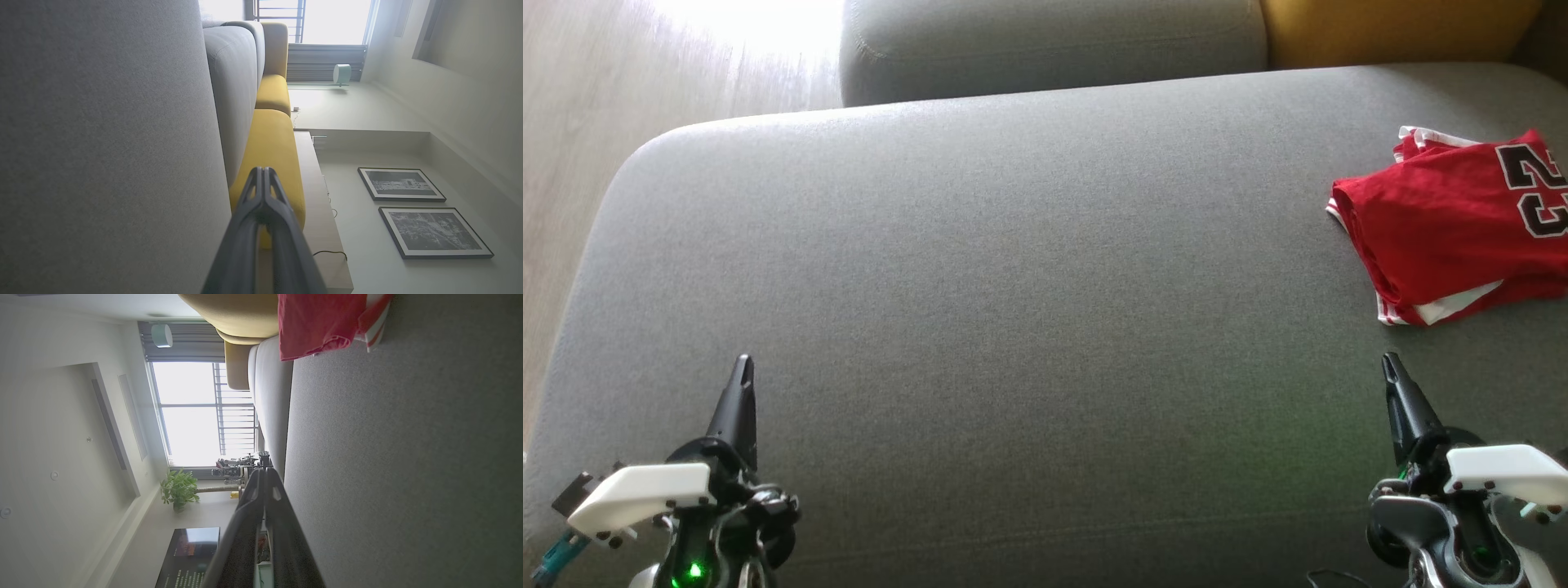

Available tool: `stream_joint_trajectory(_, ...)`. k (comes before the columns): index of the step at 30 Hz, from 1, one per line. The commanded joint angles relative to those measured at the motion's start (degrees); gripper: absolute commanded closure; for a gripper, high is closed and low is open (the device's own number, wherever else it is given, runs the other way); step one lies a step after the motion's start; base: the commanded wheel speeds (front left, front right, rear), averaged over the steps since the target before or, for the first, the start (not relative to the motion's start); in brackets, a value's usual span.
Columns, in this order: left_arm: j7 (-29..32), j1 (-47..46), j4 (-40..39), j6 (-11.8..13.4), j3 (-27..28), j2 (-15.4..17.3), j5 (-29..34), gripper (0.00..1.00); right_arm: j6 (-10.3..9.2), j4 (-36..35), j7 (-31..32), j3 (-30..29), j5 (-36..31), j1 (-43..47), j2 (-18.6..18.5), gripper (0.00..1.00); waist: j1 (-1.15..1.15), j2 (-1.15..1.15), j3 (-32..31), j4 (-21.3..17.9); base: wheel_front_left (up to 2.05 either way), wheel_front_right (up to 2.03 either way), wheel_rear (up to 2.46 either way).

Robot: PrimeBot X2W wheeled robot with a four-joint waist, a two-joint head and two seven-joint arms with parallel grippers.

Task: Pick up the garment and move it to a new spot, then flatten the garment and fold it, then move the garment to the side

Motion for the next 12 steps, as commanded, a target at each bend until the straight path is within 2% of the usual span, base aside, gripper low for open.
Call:
stream_joint_trajectory(1, 0.28, -3.07, -1.5, -0.41, 2.45, 0.57, 0.18, 1.0, 0.0, -2.17, 0.34, 0.96, 0.33, -3.08, -0.3, 1.0, 0.0, 0.0, 0.0, 0.0, 0.0, 0.0, 0.0)
stream_joint_trajectory(12, 0.41, -3.08, -1.5, -0.41, 2.61, 0.46, 0.31, 1.0, 0.0, -2.17, 0.34, 0.96, 0.33, -3.08, -0.3, 1.0, 0.0, 0.0, 0.0, 0.0, 0.0, 0.0, 0.0)
